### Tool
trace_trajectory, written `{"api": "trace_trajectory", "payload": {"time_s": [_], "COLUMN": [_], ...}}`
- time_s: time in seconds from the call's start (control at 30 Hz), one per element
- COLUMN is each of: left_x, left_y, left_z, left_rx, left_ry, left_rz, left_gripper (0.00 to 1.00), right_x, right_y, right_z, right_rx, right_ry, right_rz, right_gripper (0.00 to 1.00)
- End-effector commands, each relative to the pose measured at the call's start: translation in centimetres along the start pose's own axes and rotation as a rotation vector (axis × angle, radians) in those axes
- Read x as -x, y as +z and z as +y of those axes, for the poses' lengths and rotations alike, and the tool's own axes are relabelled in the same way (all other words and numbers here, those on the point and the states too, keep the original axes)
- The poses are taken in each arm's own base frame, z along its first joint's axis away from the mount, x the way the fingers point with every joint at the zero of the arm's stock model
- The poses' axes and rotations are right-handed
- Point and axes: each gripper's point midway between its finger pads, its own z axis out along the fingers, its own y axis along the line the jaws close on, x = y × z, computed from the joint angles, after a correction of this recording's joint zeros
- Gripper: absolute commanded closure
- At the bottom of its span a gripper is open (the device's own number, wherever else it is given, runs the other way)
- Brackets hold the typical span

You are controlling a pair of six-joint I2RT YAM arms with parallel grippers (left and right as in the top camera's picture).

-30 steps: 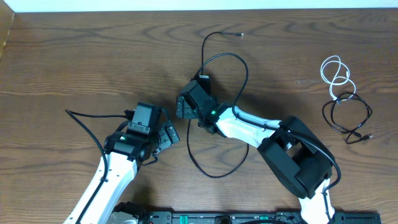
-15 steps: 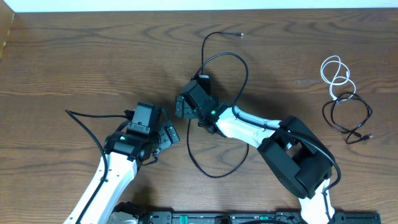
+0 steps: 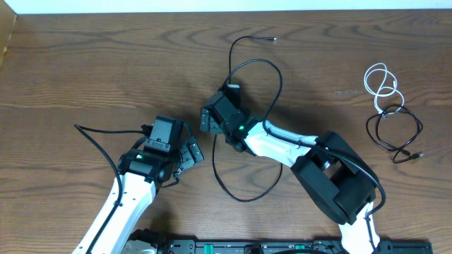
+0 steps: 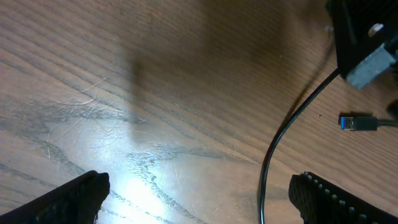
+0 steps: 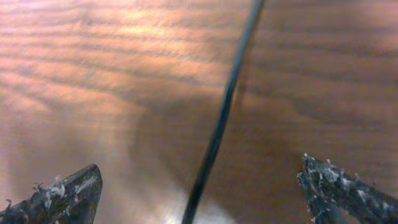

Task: Untangle cables

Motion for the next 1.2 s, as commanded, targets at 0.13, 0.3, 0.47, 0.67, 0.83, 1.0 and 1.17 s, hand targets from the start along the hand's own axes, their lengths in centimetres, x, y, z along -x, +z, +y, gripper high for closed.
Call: {"api": "trace_trajectory", "payload": {"time_s": [0.13, 0.3, 0.47, 0.67, 0.83, 1.0, 1.17], "left_x": [0.3, 0.3, 0.3, 0.3, 0.3, 0.3, 0.3], "left_y": [-0.3, -0.3, -0.3, -0.3, -0.3, -0.3, -0.3], "left_z": [-0.2, -0.2, -0.2, -0.2, -0.2, -0.2, -0.2], "left_rx": [-0.006, -0.006, -0.006, -0.006, -0.006, -0.006, -0.006], "left_ry": [-0.005, -0.005, -0.005, -0.005, -0.005, -0.005, -0.005], "left_rz": [-0.010, -0.010, -0.011, -0.010, -0.010, -0.010, -0.010], "left_gripper": [0.02, 0.02, 0.02, 0.02, 0.02, 0.02, 0.02], "right_x": [-3.8, -3.9, -4.0, -3.8, -3.3, -3.7, -3.5], "right_y": [4.0, 4.3, 4.2, 4.3, 4.3, 4.4, 4.0], "right_z": [-2.8, -2.5, -2.6, -2.9, -3.4, -2.6, -2.2], "right_rx": [-0.083, -0.066, -0.070, -0.084, -0.097, -0.052, -0.032], "right_ry": [0.007, 0.009, 0.008, 0.008, 0.016, 0.021, 0.025], "right_rz": [0.040, 0.044, 0.049, 0.036, 0.023, 0.056, 0.061], "right_gripper": [0.09, 0.24, 0.32, 0.32, 0.48, 0.81, 0.99]}}
